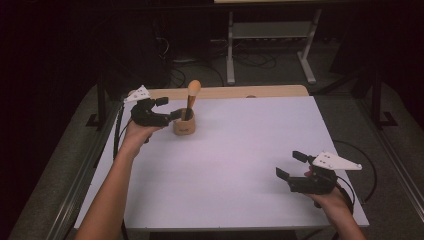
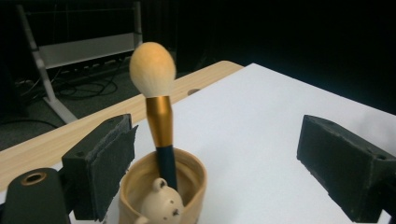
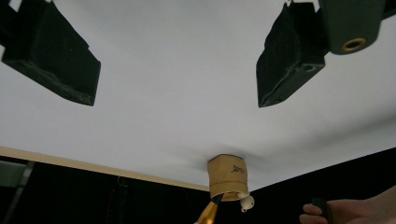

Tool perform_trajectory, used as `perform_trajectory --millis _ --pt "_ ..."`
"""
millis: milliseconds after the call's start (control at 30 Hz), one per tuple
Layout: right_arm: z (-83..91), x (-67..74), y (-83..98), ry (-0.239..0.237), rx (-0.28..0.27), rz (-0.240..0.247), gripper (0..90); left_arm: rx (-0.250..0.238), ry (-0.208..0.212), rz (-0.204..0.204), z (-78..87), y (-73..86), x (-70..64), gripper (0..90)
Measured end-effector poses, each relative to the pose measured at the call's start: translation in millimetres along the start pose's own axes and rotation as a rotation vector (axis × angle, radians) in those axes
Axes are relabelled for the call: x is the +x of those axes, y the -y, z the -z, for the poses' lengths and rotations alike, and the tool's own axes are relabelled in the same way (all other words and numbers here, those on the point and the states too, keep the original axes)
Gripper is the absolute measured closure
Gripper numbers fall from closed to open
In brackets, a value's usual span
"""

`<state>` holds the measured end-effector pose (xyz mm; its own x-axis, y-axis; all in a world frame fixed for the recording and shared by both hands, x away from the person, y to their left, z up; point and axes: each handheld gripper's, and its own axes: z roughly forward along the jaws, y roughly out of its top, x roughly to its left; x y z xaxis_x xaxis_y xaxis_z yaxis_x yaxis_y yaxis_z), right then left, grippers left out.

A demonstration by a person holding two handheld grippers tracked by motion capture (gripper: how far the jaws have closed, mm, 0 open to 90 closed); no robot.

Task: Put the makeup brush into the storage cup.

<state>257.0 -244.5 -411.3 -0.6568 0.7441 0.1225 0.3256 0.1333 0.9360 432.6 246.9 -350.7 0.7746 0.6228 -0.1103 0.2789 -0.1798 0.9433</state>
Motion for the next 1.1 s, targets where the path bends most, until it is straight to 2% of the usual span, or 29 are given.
perform_trajectory --millis 133,333,667,833,900,1100 --pt "0.0 0.0 -0.2 0.001 0.001 0.000 13.0 -0.014 0.012 0.006 5.5 0.4 -6.8 10.9" --pt "-0.8 0.0 0.0 -0.001 0.000 0.006 13.0 -0.006 0.034 0.016 13.0 5.6 -14.5 10.9" --pt "-1.2 -0.7 -0.2 -0.001 0.000 0.005 13.0 0.003 0.035 0.009 22.9 18.4 -28.7 11.0" --pt "-1.3 -0.9 0.1 -0.002 0.000 0.003 13.0 -0.004 0.037 0.006 30.0 26.1 -35.5 11.1" --pt "-1.0 -1.2 0.2 0.001 0.001 -0.002 13.0 -0.022 0.038 0.009 33.0 30.0 -39.3 11.3" --pt "-1.0 -1.4 0.5 0.001 0.002 0.002 13.0 -0.017 0.047 0.004 41.2 36.7 -50.1 11.4"
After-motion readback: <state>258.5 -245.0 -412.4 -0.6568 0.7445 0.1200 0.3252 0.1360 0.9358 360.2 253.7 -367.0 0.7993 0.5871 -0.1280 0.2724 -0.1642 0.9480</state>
